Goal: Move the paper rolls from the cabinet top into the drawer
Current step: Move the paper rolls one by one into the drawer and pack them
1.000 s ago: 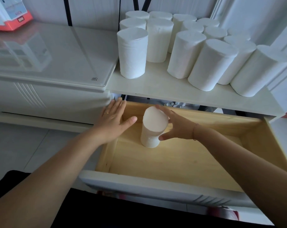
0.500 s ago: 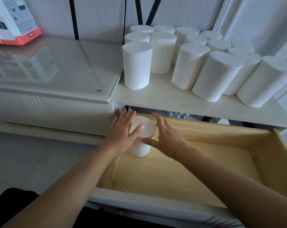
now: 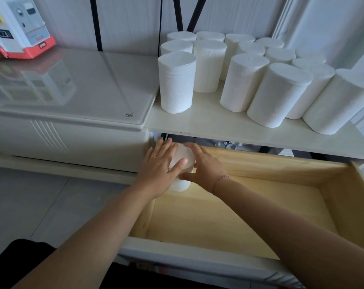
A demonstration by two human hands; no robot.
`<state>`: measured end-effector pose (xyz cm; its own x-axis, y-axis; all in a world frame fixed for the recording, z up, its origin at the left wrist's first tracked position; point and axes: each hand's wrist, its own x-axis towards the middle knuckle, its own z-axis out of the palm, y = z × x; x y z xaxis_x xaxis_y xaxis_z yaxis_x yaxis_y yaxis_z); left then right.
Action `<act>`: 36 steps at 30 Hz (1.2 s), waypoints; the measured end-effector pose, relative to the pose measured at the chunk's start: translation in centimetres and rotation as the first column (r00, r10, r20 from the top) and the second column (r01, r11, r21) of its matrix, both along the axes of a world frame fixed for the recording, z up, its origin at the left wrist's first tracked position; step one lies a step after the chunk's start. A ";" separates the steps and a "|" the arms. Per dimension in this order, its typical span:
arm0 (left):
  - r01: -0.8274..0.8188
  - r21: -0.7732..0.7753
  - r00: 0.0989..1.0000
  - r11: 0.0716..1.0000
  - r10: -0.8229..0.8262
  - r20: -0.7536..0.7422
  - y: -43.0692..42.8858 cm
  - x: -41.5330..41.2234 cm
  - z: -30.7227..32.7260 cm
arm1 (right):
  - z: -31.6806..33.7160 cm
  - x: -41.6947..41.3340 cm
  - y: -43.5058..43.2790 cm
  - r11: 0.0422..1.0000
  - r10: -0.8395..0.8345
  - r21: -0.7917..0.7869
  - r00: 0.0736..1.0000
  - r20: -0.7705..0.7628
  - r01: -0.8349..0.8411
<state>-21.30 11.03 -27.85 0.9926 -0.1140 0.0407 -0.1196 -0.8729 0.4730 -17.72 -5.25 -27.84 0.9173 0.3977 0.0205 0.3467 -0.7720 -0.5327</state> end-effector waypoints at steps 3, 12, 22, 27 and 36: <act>0.006 0.040 1.000 0.999 -0.006 0.011 -0.1 0.0 -0.1 | -0.4 -0.1 0.0 0.999 -0.037 -0.003 0.998 0.048 0.037; 0.004 0.050 1.000 0.999 -0.004 0.011 -0.2 -0.2 0.2 | 2.2 0.3 0.6 0.997 -0.033 -0.056 0.958 0.286 0.051; -0.011 0.128 0.999 0.992 0.004 0.054 -0.5 -0.2 0.4 | 7.5 9.7 4.4 0.872 -0.241 0.456 0.967 0.086 0.177; 0.010 0.127 0.998 0.992 -0.017 0.059 -0.8 -0.3 0.4 | 8.0 12.9 6.8 0.778 -0.244 0.603 0.969 0.028 0.179; 0.019 0.120 0.998 0.993 -0.026 0.055 -0.6 -0.2 0.1 | 8.1 13.7 8.2 0.673 -0.315 0.716 0.948 0.050 0.186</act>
<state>-21.47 10.41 -27.73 0.9862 -0.1440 0.0811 -0.1636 -0.9196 0.3571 -4.03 2.99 -19.76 0.9378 -0.0354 0.3453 0.3234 -0.2722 -0.9063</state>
